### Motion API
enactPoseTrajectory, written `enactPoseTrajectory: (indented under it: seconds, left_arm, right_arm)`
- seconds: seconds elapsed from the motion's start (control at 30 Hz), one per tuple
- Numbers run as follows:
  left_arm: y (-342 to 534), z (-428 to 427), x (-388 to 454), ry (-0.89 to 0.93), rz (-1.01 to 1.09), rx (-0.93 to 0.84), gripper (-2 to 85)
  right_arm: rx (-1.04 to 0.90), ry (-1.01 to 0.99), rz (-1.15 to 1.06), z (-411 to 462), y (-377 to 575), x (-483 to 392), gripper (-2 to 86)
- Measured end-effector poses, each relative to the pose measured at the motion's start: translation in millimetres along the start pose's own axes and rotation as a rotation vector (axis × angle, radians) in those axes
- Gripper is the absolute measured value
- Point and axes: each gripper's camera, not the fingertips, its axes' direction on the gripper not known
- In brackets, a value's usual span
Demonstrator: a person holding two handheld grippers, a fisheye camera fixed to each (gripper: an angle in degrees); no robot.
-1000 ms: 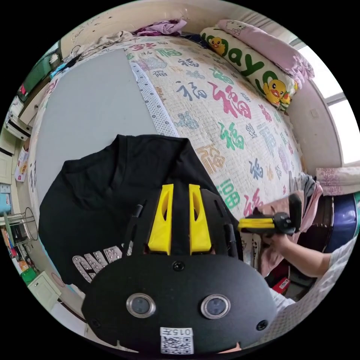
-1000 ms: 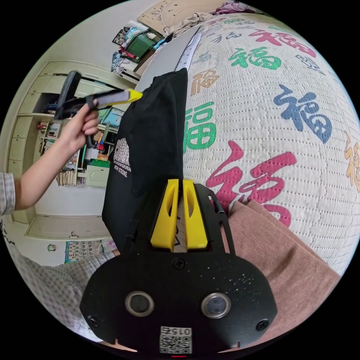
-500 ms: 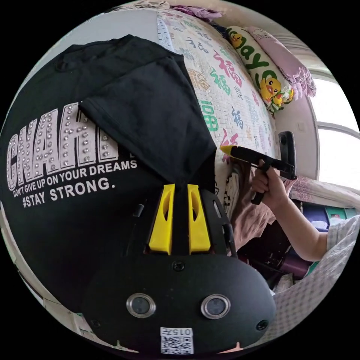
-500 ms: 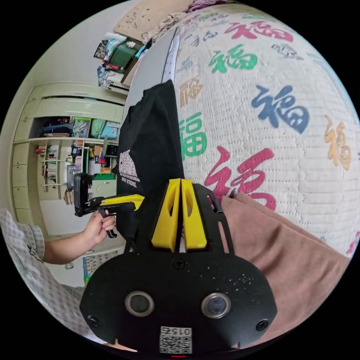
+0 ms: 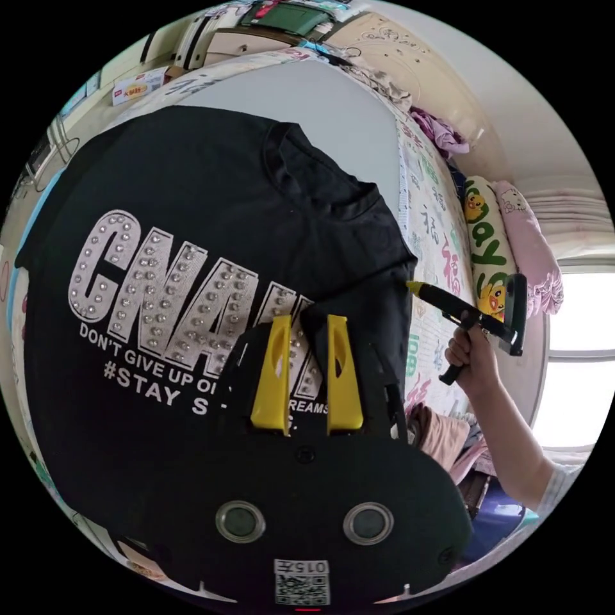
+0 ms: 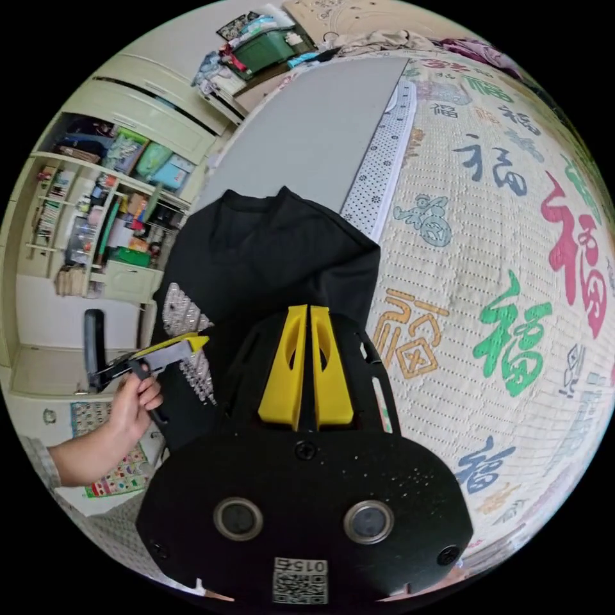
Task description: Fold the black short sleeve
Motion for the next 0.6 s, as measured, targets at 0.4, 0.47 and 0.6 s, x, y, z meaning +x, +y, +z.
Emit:
enactPoseTrajectory:
  seconds: [0.4,0.47,0.6]
  left_arm:
    - [82,147,-1,-0.153,0.101,-0.021,0.3]
    - [111,162,-13,-0.099,0.065,0.003,1.7]
    - [186,164,-41,-0.013,0.022,0.094,3.9]
  right_arm:
    - [-0.017,0.133,0.137,69,-10,-50,-0.6]
    - [0.1,0.197,0.175,52,16,-74,-0.5]
    - [0.346,0.335,-0.015,11,98,-150,-0.1]
